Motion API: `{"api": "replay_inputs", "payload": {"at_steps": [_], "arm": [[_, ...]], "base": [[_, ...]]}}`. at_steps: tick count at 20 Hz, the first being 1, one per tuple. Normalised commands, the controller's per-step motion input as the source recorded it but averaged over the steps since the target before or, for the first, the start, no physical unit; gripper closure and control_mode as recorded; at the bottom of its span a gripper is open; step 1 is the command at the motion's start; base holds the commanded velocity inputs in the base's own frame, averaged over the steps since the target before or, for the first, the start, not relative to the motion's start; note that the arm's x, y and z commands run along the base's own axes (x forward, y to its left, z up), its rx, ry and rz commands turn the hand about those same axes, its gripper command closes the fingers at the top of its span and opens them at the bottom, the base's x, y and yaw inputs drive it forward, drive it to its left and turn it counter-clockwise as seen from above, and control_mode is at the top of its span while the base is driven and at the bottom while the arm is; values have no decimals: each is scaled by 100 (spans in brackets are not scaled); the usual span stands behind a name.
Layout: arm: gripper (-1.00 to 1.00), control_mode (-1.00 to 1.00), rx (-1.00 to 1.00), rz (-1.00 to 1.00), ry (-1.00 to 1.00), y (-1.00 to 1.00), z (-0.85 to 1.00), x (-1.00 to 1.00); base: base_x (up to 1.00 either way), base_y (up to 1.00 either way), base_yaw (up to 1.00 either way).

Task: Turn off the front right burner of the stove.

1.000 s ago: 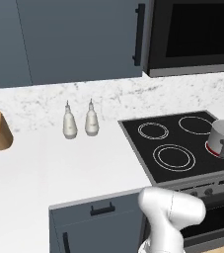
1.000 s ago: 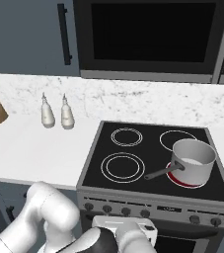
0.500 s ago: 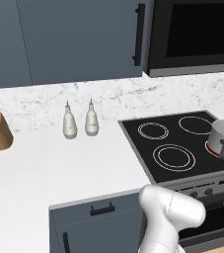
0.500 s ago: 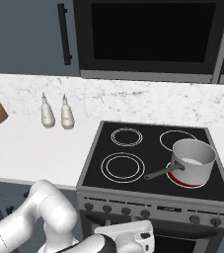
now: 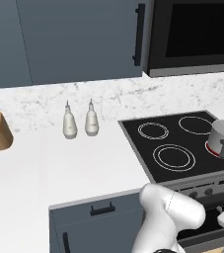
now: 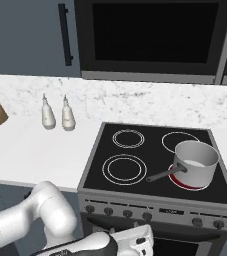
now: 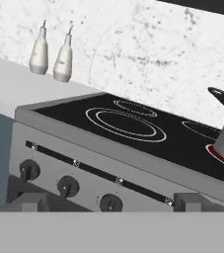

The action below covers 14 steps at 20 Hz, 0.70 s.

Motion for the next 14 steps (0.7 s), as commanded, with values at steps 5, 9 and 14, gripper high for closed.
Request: {"api": "replay_inputs", "payload": {"at_steps": [5,9,14], "arm": [[-100,-100,-9,-4,1,-35,-10,15],[-100,-100,-2,-6,7,-28,-3,21],[-100,-100,-7,-2,4,-4,-17,10]], "base": [[0,0,0],[0,0,0],[0,0,0]]}}
